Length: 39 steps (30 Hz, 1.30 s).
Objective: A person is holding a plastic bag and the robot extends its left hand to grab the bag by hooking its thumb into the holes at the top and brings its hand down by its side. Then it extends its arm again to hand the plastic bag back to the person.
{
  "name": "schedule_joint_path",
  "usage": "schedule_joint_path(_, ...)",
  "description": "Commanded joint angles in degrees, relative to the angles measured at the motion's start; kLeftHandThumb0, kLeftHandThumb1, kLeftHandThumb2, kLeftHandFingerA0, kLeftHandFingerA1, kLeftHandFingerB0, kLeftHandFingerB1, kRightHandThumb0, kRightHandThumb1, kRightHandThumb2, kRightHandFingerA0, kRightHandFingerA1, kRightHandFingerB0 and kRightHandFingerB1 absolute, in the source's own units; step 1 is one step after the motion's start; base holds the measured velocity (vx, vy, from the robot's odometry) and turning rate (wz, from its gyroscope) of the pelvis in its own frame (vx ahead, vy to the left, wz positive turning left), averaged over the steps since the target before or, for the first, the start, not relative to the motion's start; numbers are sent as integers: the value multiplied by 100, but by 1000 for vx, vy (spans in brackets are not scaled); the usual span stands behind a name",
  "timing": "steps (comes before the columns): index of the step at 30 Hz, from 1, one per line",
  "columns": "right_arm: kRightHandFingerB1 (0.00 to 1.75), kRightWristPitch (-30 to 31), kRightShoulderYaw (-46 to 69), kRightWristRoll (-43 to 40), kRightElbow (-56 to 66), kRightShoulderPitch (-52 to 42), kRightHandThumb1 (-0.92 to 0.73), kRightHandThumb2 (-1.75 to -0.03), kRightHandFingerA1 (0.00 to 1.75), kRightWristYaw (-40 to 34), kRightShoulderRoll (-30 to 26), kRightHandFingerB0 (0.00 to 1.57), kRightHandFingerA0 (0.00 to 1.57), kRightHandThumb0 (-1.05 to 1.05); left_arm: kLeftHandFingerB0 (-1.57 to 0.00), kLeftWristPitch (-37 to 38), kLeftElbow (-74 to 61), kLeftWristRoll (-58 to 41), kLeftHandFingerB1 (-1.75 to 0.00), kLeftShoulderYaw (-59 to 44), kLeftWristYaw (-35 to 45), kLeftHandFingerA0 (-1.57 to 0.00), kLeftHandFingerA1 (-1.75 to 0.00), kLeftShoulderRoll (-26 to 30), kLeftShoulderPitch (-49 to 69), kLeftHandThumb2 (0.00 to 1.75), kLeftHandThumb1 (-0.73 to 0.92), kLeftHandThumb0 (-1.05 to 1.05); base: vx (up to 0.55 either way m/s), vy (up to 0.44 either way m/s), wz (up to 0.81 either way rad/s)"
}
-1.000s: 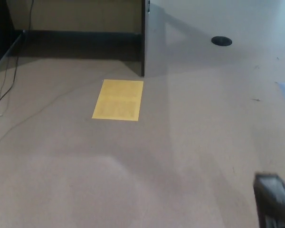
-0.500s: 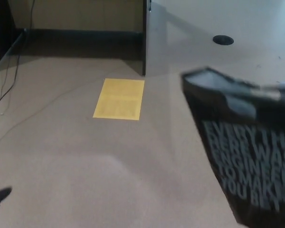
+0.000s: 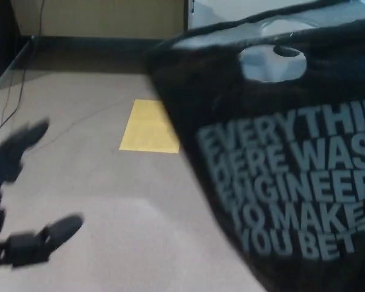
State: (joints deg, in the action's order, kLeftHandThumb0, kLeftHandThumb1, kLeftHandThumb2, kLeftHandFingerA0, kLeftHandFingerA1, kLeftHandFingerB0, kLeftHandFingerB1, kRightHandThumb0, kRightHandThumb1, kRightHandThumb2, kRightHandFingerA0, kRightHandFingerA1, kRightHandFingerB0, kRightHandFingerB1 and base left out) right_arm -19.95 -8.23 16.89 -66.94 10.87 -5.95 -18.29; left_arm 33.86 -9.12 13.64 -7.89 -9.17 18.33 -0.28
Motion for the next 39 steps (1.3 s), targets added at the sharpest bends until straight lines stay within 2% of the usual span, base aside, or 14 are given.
schedule_joint_path(1,47,-278,-12,30,-20,-521,-56,-81,59,-118,-130,37,64,-43,-9,-1582,-2182,1030,-26,502,692,-10,-14,-221,-1778,85,47,-76,0,0,0)
schedule_joint_path(4,36,-317,-11,29,-31,-550,-66,-60,51,-93,-142,43,71,-35,-8,-1806,-2094,1842,-21,912,803,-10,-16,-516,-2630,84,47,-75,0,0,0)
schedule_joint_path(10,47,-306,-6,23,31,-604,-57,-81,59,-79,-148,38,64,-43,0,-2222,-1787,2444,-30,1511,975,-9,-27,-934,-3495,84,42,-70,0,0,0)
schedule_joint_path(11,48,-377,-9,34,23,-612,-56,-80,60,-112,-152,39,65,-42,-5,-2293,-1735,2493,-29,1597,1012,-8,-27,-990,-3598,56,52,-76,0,0,0)
schedule_joint_path(12,48,-374,-5,31,15,-616,-56,-81,59,-112,-154,39,64,-43,-3,-2352,-1638,2577,-30,1713,1051,-3,-27,-1064,-3728,82,40,-67,0,0,0)
schedule_joint_path(15,47,-332,33,-21,12,-617,-56,-81,58,-35,-140,38,62,-43,-8,-2540,-1485,2647,-22,1965,1187,-8,-24,-1211,-3928,82,45,-72,0,0,0)
schedule_joint_path(16,35,-332,31,-19,0,-604,-66,-60,46,-29,-139,43,67,-35,-2,-2641,-1477,2737,-25,2046,1248,-2,-29,-1259,-3934,83,41,-69,0,0,0)
schedule_joint_path(17,47,-339,31,-18,-11,-594,-56,-81,58,-31,-138,37,62,-43,-1,-2714,-1457,2869,-23,2139,1301,-2,-29,-1285,-3925,85,42,-71,0,0,0)
schedule_joint_path(25,48,-384,38,-26,33,-664,-56,-81,61,-55,-114,40,65,-42,-9,-3130,-1086,3336,-29,2706,1591,0,-39,-1406,-3799,80,39,-63,0,0,0)
schedule_joint_path(27,48,-415,30,-5,36,-666,-56,-81,61,-82,-128,40,65,-42,-11,-3109,-909,3343,-23,2709,1495,-10,-32,-1369,-3810,59,47,-72,0,0,0)
schedule_joint_path(28,36,-402,30,-6,29,-653,-66,-60,47,-61,-131,44,69,-35,-12,-3090,-775,3410,-19,2699,1446,-7,-40,-1292,-3839,80,47,-74,0,0,0)
schedule_joint_path(35,37,-389,35,-13,-16,-587,-67,-60,47,-4,-115,46,68,-33,-5,-3080,135,3372,-32,2478,1192,-9,-41,-908,-3976,71,40,-63,0,0,0)
schedule_joint_path(36,48,-396,63,-45,-24,-595,-56,-81,59,12,-104,41,64,-41,0,-3076,214,3363,-31,2469,1161,-9,-41,-894,-4008,71,39,-61,0,0,0)
schedule_joint_path(39,48,-413,73,-39,-25,-610,-56,-80,59,-10,-101,40,64,-41,0,-3014,556,3413,-48,2424,951,-1,-49,-794,-4140,86,29,-31,0,0,0)
